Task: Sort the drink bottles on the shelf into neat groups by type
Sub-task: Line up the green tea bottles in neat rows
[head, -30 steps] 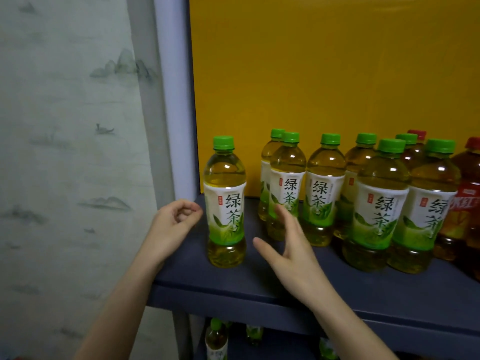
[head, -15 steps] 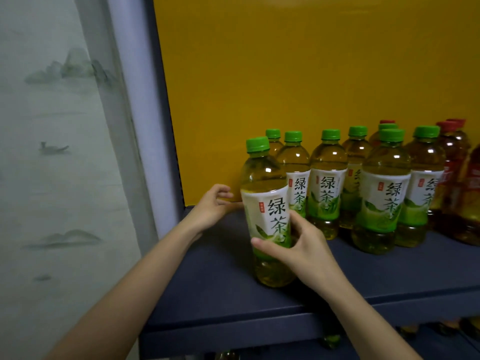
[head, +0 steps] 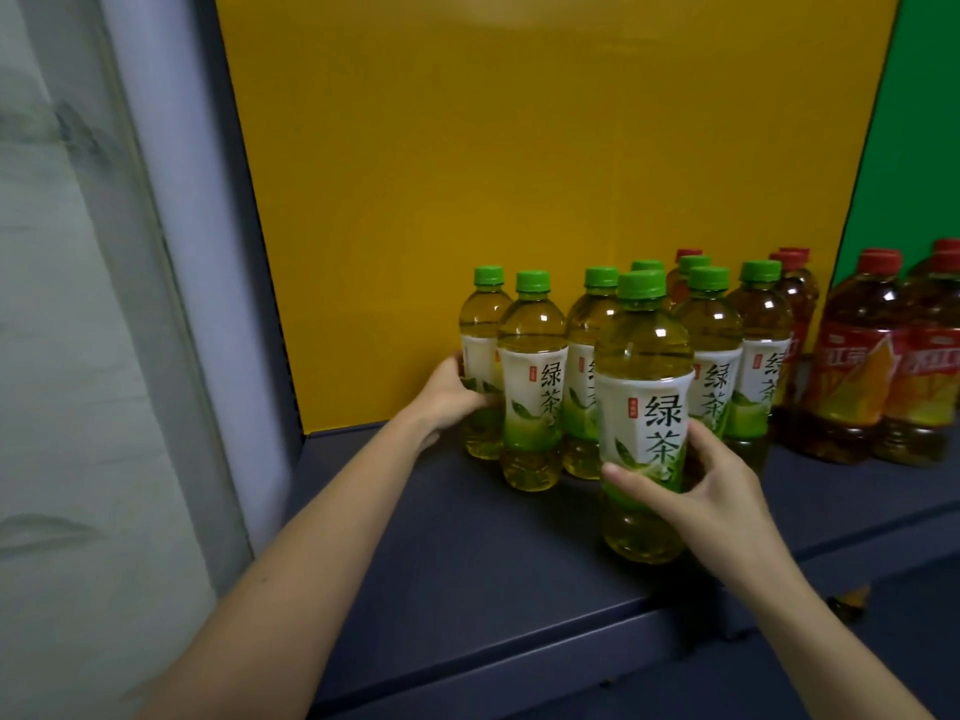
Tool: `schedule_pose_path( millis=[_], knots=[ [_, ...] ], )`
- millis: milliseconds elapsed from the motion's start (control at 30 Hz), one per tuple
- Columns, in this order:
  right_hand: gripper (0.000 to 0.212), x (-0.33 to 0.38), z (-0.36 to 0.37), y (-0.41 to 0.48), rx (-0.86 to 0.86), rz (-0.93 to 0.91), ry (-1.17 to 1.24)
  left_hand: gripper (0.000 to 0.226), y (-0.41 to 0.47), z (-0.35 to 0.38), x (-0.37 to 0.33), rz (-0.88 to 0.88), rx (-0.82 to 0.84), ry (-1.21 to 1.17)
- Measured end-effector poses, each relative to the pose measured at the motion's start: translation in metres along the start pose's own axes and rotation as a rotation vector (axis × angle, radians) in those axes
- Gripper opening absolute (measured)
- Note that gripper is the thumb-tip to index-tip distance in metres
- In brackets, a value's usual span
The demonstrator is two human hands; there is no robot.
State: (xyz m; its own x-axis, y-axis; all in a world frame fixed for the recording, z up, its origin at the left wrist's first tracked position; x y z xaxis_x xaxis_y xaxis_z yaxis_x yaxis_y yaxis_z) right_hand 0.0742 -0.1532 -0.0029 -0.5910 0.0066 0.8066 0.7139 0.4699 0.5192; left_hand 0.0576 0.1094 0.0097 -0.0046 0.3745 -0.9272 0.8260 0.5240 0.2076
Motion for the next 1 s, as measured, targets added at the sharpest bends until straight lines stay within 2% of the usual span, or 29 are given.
schedule_pose_path(
  millis=[267,500,633,833,1000],
  knots=[
    [0.06,-0.008,-0.005,0.004,0.022,0.0,0.016,0.065,-0.032,-0.041,0.005,-0.017,-0.04,0.049],
    [0.053,-0.015,-0.004,0.014,0.035,-0.034,0.028,0.078,-0.082,-0.061,-0.001,0.03,-0.084,0.073],
    [0.052,-0.023,-0.002,0.021,0.047,-0.042,0.004,0.094,-0.105,-0.05,-0.009,0.042,-0.074,0.065],
    [0.057,-0.032,0.005,0.033,0.071,-0.075,-0.087,0.088,-0.122,-0.007,-0.024,0.073,-0.091,0.053],
    [0.063,-0.032,0.01,0.033,0.066,-0.142,-0.106,0.083,-0.125,0.027,-0.029,0.105,-0.185,-0.001]
  ],
)
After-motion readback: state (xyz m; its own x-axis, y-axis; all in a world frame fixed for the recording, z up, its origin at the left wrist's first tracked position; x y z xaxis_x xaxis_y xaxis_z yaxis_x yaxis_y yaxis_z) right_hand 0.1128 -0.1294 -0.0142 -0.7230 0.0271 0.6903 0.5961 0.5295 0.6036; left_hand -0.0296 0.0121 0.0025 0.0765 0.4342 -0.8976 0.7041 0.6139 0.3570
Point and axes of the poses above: each hand's wrist, its own y-axis towards the middle knuckle, its own z-axis out of the palm, x = y × z, the point moved 5 cm from there along y, towards the middle knuckle, and after that the axes turned 1 degree about x, right-handed, at the moved point
